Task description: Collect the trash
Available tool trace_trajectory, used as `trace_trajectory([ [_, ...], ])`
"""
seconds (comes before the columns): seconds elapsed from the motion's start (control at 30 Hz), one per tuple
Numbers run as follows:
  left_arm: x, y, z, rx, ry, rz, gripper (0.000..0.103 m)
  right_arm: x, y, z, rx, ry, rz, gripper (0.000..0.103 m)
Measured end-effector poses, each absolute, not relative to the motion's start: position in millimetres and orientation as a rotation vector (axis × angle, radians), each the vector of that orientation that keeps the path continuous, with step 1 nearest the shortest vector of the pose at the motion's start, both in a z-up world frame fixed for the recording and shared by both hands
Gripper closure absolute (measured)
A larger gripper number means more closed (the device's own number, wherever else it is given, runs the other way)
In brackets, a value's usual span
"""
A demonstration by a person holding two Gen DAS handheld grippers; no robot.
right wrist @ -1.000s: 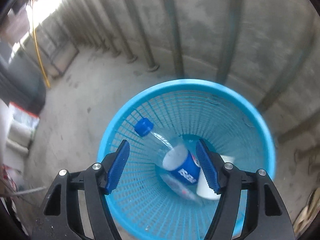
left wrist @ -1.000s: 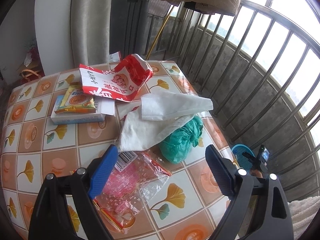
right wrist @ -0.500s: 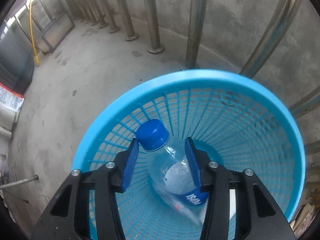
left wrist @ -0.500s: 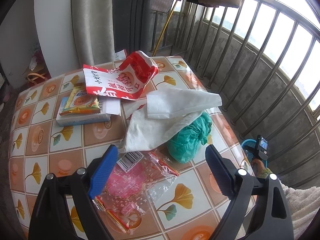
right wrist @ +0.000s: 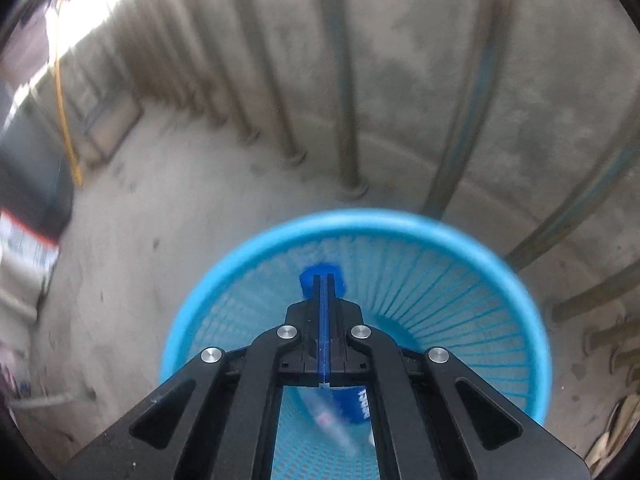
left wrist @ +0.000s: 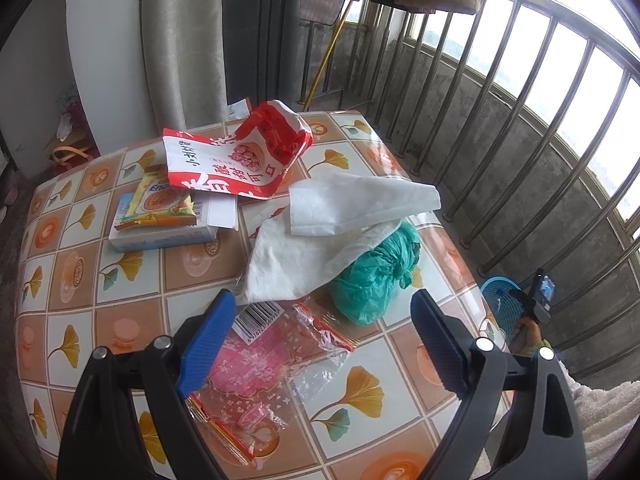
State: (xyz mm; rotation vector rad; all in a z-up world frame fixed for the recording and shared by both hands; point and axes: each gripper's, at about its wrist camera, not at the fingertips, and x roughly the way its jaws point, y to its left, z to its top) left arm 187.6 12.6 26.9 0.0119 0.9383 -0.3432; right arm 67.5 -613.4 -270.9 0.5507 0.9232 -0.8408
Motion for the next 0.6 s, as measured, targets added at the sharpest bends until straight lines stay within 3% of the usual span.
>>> trace_trajectory([
  [0.17, 186.5, 12.8, 26.5, 0.004, 0.938, -0.351, 0.016, 46.8, -633.7, -260.8, 0.641, 0.856, -0.921, 0.103],
  [0.2, 186.0, 12.6, 26.5, 0.005, 0.937, -0.353, 0.016, 47.6, -634.1, -262.3, 0.653, 0.862, -0.905, 0.099],
  [0.27, 186.2, 12.2, 25.3, 0.006, 0.938, -0.355, 0.016, 55.0, -632.4, -270.1, 0.656, 0.909, -0.838, 0.083],
  [0.3, 186.3, 12.4, 24.8, 0.005, 0.941, -0.355, 0.016, 63.0, -629.3, -277.6, 0.636, 0.956, -0.800, 0.062],
  [0.33, 186.8, 12.0, 23.5, 0.004, 0.946, -0.355, 0.016, 71.8, -625.3, -286.2, 0.607, 1.001, -0.763, 0.052],
  [0.5, 186.4, 8.5, 22.8, 0.021, 0.955, -0.347, 0.016, 98.8, -617.1, -324.1, 0.518, 1.159, -0.736, 0.052],
  [0.6, 186.7, 7.5, 23.6, 0.032, 0.954, -0.340, 0.016, 101.4, -625.8, -336.2, 0.530, 1.162, -0.786, 0.056],
])
